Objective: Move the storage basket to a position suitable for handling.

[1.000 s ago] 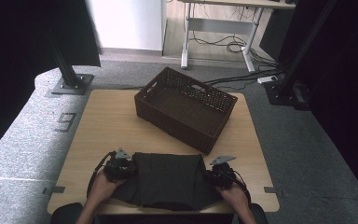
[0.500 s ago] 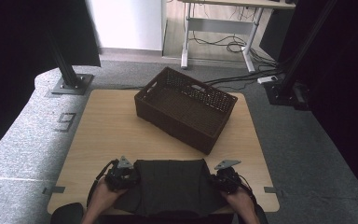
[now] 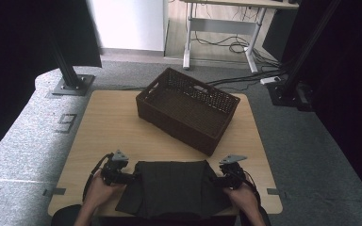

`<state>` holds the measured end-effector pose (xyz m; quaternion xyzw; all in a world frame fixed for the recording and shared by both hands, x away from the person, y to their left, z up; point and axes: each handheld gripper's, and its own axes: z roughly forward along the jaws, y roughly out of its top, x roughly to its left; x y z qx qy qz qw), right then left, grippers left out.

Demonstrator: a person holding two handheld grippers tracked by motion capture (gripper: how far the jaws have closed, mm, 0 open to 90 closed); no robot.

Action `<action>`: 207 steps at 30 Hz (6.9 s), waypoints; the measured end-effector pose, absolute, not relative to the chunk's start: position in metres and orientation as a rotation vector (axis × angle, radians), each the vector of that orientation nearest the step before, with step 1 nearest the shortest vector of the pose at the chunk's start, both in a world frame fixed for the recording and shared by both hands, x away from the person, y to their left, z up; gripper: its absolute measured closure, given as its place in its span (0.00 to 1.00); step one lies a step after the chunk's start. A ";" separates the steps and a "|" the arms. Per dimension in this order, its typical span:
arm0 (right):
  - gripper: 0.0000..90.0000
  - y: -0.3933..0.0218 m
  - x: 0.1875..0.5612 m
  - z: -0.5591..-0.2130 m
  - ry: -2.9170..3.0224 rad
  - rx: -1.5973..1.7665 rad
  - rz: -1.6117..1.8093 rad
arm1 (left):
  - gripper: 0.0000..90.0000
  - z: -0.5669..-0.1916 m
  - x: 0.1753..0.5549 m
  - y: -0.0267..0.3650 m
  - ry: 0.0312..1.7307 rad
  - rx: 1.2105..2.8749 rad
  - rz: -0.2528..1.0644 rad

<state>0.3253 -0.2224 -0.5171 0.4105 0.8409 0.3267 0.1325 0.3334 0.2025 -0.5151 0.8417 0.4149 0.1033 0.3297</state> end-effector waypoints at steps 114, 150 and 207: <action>0.75 -0.278 0.426 -0.440 2.085 1.528 0.889 | 0.22 -0.483 0.393 0.234 1.227 2.028 0.501; 0.75 -0.244 0.422 -0.442 2.176 1.400 0.967 | 0.75 -0.446 0.435 0.213 1.258 2.017 0.592; 0.00 -0.277 0.351 -0.453 2.133 1.328 1.008 | 0.15 -0.470 0.338 0.250 1.179 2.026 0.531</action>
